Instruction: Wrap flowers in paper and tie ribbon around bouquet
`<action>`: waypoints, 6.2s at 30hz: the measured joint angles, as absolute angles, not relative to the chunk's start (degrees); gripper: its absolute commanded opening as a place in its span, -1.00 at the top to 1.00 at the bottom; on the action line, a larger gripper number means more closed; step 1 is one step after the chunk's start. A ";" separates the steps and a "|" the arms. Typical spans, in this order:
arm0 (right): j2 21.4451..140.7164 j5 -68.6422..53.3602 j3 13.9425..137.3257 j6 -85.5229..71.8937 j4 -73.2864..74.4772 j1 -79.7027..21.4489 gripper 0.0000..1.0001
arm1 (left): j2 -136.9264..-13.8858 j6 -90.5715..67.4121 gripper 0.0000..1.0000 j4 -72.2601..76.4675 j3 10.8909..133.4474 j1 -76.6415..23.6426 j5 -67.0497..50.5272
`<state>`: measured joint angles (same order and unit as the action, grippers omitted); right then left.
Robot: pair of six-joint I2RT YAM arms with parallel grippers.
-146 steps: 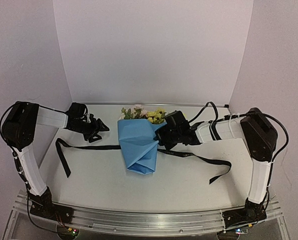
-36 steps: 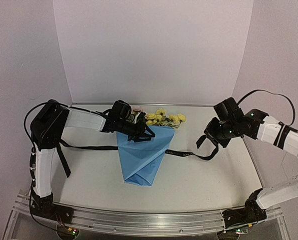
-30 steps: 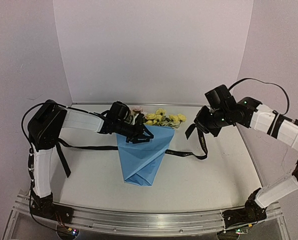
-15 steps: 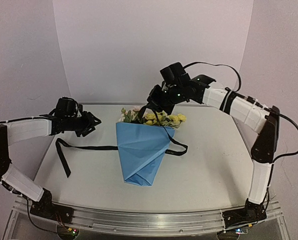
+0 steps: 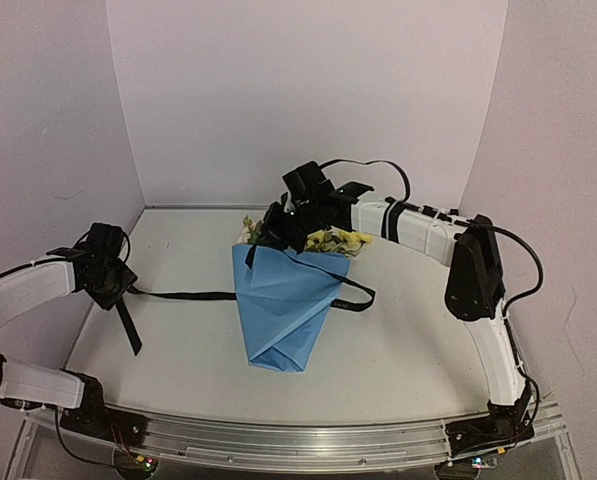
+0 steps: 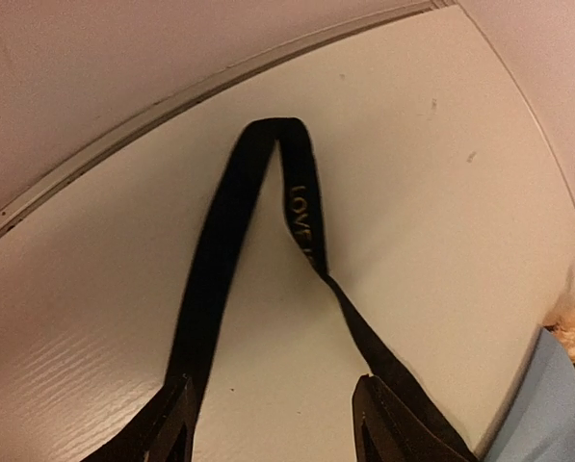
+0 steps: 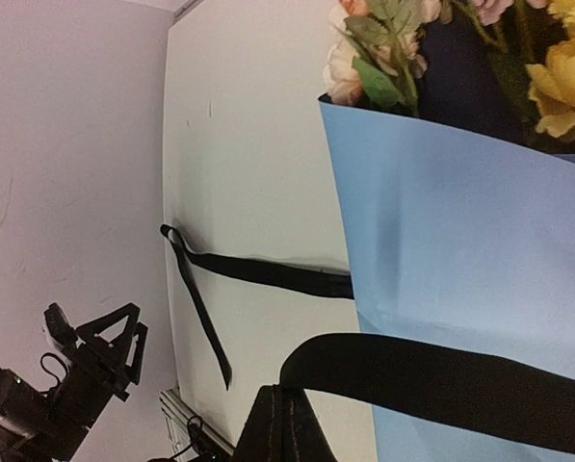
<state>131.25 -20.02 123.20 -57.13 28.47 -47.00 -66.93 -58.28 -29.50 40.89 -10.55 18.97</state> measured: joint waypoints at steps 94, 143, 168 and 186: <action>120.56 -18.35 101.22 -52.97 16.96 -44.95 -0.65 | -94.42 -55.10 1.00 -8.70 68.29 -39.81 -34.91; 120.44 -14.62 92.78 -39.25 10.79 -50.57 1.00 | -117.93 -59.72 0.66 -2.91 82.41 -30.89 -42.10; 120.43 -6.82 105.36 -30.27 21.81 -43.45 1.00 | -106.84 -30.70 -0.12 -25.31 78.62 -28.06 -29.59; 126.96 -2.77 108.23 -27.16 23.79 -41.15 0.06 | -115.79 -16.98 -0.04 -30.44 92.68 -36.44 -21.37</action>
<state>126.96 -2.77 108.23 -27.16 23.79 -41.15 -115.79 -16.98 -30.44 92.68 -36.44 -21.37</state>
